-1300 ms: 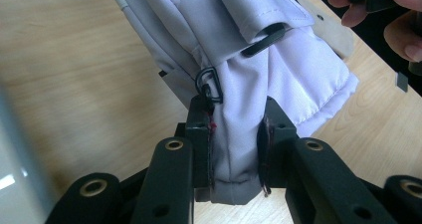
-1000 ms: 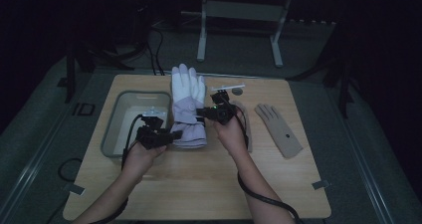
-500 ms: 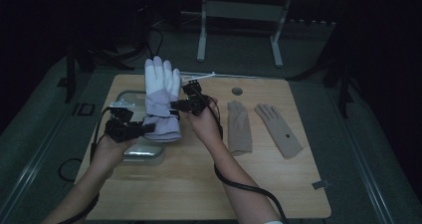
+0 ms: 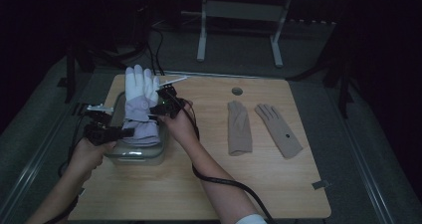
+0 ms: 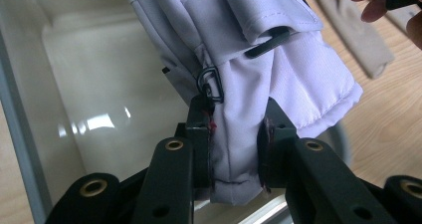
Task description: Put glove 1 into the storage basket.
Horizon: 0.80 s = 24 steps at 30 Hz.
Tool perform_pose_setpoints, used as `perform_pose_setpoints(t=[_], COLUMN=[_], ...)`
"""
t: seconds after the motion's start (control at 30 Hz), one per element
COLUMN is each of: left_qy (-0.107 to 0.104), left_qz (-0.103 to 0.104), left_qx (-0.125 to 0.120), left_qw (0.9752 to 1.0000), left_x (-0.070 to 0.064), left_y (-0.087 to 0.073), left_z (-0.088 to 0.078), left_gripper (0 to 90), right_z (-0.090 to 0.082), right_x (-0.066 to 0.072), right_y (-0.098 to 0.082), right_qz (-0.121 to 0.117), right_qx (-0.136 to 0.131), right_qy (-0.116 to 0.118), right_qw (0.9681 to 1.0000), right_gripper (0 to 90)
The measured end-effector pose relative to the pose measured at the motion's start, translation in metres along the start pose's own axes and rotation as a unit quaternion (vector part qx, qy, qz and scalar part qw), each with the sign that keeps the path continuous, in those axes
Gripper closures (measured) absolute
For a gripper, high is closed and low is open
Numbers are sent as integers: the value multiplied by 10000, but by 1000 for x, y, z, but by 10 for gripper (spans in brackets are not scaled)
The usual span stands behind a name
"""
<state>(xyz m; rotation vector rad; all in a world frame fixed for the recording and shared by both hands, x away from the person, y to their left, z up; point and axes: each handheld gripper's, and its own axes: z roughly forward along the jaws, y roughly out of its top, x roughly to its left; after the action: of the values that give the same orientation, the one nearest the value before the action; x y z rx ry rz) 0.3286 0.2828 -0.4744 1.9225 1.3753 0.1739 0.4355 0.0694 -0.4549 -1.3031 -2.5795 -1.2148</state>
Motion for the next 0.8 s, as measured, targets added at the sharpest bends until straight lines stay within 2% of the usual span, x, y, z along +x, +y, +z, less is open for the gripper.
perform_pose_setpoints(t=[0.07,0.2,0.37,0.43,0.5,0.57,0.67,0.73,0.77,0.8], left_qy=[-5,109,116,108,85,136,237,383,383,576], left_qz=[-34,32,85,45,154,238,355,410,410,433], left_qx=[133,456,801,851,1009,1119,1190,1093,1093,1035], left_qw=[9999,9989,9967,9963,9947,9933,9920,9924,9924,9920], left_x=[4,5,7,7,5,3,-1,-3,-3,-2], left_y=[-5,-10,-13,-12,-10,-9,-9,-11,-11,-11], left_z=[6,14,18,19,20,22,24,25,25,28], left_gripper=[724,723,721,720,712,667,615,554,535,535], right_z=[10,26,35,39,42,43,44,45,45,46], right_x=[-2,-5,-4,-3,-4,-3,-2,0,0,1], right_y=[-4,-14,-21,-23,-24,-26,-26,-26,-26,-26], right_qz=[22,86,18,-40,-6,-27,-82,-145,-145,-171], right_qx=[143,420,637,750,820,867,899,951,951,997], right_qy=[-10,-28,-42,-77,-70,-112,-164,-218,-218,-241], right_qw=[9999,9991,9980,9971,9966,9962,9958,9951,9951,9946], right_gripper=[768,767,761,753,751,749,747,742,742,739])
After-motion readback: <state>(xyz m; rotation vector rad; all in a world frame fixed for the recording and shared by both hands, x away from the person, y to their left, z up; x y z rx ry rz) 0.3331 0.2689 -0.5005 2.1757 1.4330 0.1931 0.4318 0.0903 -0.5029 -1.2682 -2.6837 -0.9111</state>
